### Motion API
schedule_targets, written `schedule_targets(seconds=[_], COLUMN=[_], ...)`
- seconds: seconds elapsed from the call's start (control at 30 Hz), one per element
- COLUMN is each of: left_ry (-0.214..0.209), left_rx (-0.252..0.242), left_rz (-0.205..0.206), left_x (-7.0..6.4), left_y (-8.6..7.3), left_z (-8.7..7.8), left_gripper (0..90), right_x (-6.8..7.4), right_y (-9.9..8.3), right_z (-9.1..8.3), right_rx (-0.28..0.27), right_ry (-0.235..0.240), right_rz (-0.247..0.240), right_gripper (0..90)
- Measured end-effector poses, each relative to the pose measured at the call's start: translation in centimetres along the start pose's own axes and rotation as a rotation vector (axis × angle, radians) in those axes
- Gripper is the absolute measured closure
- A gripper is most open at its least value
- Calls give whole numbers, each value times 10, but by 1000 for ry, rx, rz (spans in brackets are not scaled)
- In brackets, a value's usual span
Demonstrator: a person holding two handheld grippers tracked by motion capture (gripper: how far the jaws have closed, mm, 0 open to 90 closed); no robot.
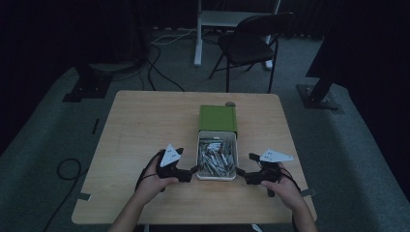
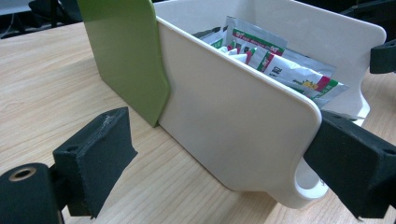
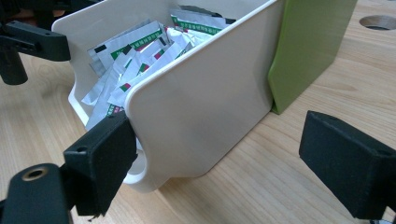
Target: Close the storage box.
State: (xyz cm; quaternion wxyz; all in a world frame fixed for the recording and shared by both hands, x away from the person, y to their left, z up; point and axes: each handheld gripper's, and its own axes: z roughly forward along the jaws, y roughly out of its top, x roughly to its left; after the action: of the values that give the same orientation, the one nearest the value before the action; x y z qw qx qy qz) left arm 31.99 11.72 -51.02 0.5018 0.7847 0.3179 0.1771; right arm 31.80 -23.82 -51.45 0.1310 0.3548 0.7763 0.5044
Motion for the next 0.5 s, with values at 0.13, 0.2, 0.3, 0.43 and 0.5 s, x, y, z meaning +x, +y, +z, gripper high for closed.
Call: schedule_targets(seconds=[0.13, 0.2, 0.3, 0.43, 0.5], left_ry=[1, 3, 3, 8, 11], left_rx=[0, 3, 6, 17, 16], left_rz=[2, -2, -3, 0, 5], left_x=[1, 2, 3, 4, 5], left_y=[1, 2, 2, 5, 5], left_z=[2, 3, 4, 6, 6], left_gripper=[98, 98, 98, 97, 97], right_x=[-1, -2, -2, -3, -3], right_y=[0, 1, 1, 3, 3], right_z=[1, 1, 2, 3, 3], right_rx=[1, 2, 4, 3, 4], right_ry=[-9, -18, -22, -30, -33], right_rz=[7, 9, 15, 11, 9], right_gripper=[112, 112, 112, 112, 112])
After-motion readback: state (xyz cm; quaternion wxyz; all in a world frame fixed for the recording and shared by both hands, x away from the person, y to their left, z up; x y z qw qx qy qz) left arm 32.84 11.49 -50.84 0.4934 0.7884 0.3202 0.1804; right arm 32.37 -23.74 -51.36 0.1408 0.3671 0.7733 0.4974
